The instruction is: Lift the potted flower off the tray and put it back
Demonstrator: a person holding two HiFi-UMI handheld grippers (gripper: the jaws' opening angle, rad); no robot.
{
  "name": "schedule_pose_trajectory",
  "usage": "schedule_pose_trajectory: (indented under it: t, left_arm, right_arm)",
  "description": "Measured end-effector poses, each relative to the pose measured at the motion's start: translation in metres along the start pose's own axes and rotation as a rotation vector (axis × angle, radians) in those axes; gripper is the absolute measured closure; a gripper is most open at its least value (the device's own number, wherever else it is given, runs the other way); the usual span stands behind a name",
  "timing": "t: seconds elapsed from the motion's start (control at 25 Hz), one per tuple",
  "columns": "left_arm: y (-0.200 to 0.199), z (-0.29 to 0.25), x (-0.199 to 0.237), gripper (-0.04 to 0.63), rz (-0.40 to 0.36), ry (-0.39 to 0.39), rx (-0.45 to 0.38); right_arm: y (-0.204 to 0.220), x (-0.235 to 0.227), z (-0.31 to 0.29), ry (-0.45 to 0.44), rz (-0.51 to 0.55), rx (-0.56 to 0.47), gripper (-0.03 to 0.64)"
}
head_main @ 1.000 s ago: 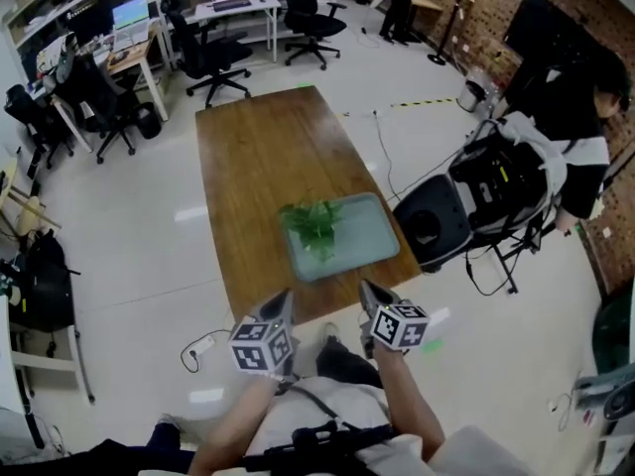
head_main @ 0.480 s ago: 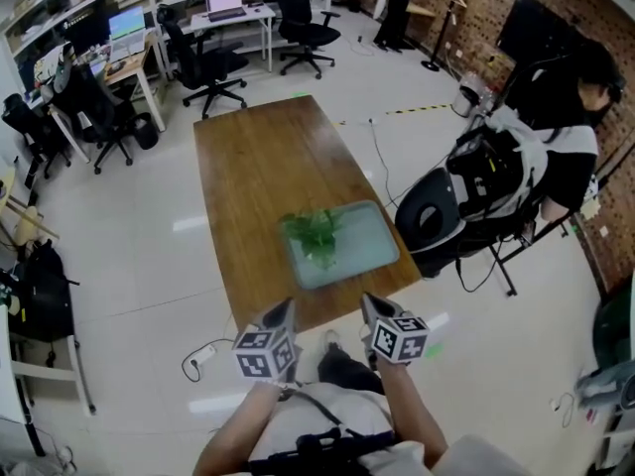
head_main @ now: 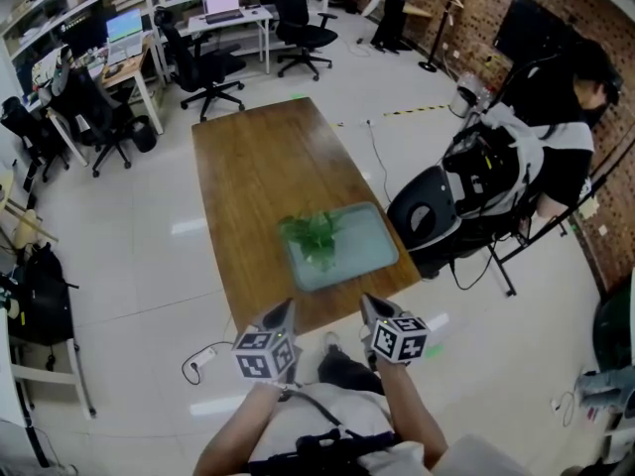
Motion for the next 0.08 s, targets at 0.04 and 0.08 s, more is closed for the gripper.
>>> schedule_pose_trajectory:
  t: [0.04, 0.08]
  left_arm:
    - [-0.0002, 0.0, 0.0002, 0.6, -0.001, 0.0, 0.0]
    - [-0.0004, 0.0, 0.0005, 0.6, -0.002, 0.0, 0.0]
  right_arm:
    - [0.0003, 0.0005, -0.0007, -0.001, 0.001, 0.001, 0.618]
    - [0.0006, 0.0011, -0.0014, -0.003, 0.002, 0.002, 0.618]
Point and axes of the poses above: the fingertips, and each gripper's own axes: z backward along the fingers, x to its left, y out of its underside, the point moved 7 cm from there along z, backward along the fingers, and after that the axes turned 1 degree about z, right-handed, at the moved point
